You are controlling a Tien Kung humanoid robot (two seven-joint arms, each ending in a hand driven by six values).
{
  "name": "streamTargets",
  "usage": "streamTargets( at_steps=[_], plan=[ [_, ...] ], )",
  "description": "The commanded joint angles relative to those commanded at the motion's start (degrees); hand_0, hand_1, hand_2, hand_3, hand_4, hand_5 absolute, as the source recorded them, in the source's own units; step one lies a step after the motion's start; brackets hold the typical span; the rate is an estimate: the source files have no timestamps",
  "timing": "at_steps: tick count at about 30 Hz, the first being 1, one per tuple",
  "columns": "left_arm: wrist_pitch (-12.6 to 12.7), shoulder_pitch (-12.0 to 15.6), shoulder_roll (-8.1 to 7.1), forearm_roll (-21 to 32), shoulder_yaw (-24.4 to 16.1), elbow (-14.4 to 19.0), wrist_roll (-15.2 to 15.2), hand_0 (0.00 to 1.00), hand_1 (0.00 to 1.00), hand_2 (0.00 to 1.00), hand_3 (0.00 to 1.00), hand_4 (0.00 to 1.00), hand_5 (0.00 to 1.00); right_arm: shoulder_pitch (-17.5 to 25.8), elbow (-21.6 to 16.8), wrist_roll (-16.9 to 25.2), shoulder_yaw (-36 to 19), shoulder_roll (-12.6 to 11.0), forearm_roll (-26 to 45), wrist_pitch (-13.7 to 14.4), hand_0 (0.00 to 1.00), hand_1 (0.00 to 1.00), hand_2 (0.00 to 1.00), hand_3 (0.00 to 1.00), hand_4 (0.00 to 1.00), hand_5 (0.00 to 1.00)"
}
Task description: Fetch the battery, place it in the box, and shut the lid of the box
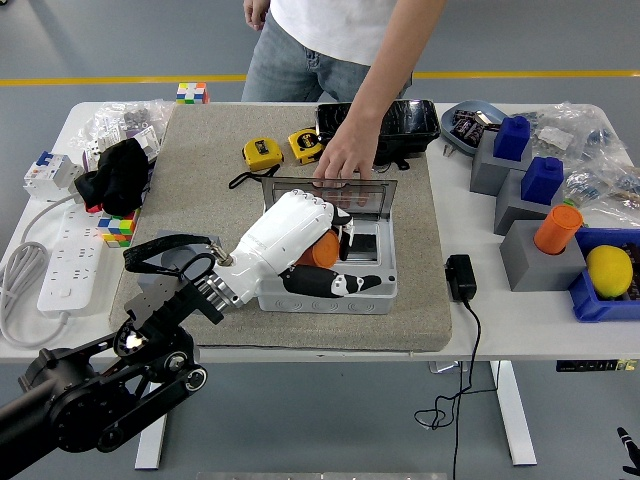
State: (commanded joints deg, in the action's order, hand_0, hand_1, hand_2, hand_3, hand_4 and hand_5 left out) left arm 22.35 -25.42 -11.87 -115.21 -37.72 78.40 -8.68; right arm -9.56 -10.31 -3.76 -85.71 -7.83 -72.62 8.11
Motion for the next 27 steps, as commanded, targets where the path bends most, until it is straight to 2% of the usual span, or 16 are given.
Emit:
streamTargets(
  at_steps=[2,3,8,9,14,15,27],
  plan=[
    [-0.1,-0.18,0.64,0.21,0.75,-1.33,0.02,0.017,0.002,0.002,0.002,0.915,0.684,-0.04,0.0,-0.01,0.09,0.0,0.0,0.01,0.79,0.735,0.747,0.794,0.998,0.998],
    [-0.11,-0.27,0.95,0.5,1.17,-1.98,-0.04,0.019,0.002,0.002,0.002,0.93,0.804,-0.06,0.0,0.0,0.14,-0.01,0.02,0.01,0.79,0.735,0.747,0.794,0.998,0.998],
    [-0.07,-1.06,2.42,2.06,3.23,-4.8,-0.53,0.019,0.002,0.002,0.002,0.93,0.804,-0.14,0.0,-0.01,0.12,-0.05,0.03,0.04,0.789,0.736,0.747,0.793,0.998,0.998],
    [-0.07,-1.36,2.81,2.21,3.62,-5.28,-0.5,0.02,0.002,0.002,0.002,0.926,0.866,-0.17,0.0,-0.04,0.11,-0.05,0.0,0.03,0.789,0.735,0.747,0.794,0.998,0.998],
    [-0.07,-2.78,4.26,3.09,3.71,-7.14,-0.74,0.02,0.002,0.002,0.002,0.926,0.866,-0.29,0.0,-0.05,-0.02,0.0,-0.09,0.01,0.789,0.735,0.747,0.794,0.998,0.998],
    [-0.07,-2.97,4.42,3.27,3.54,-7.51,-0.87,0.023,0.002,0.002,0.002,0.888,0.805,-0.3,0.0,-0.04,0.0,0.0,-0.06,0.01,0.789,0.735,0.747,0.794,0.998,0.998],
    [0.69,-5.44,6.63,3.4,1.39,-14.02,-2.18,0.022,0.002,0.002,0.002,0.869,0.819,-0.49,0.0,0.0,0.06,0.09,-0.01,0.03,0.789,0.735,0.747,0.795,0.998,0.998]
  ],
)
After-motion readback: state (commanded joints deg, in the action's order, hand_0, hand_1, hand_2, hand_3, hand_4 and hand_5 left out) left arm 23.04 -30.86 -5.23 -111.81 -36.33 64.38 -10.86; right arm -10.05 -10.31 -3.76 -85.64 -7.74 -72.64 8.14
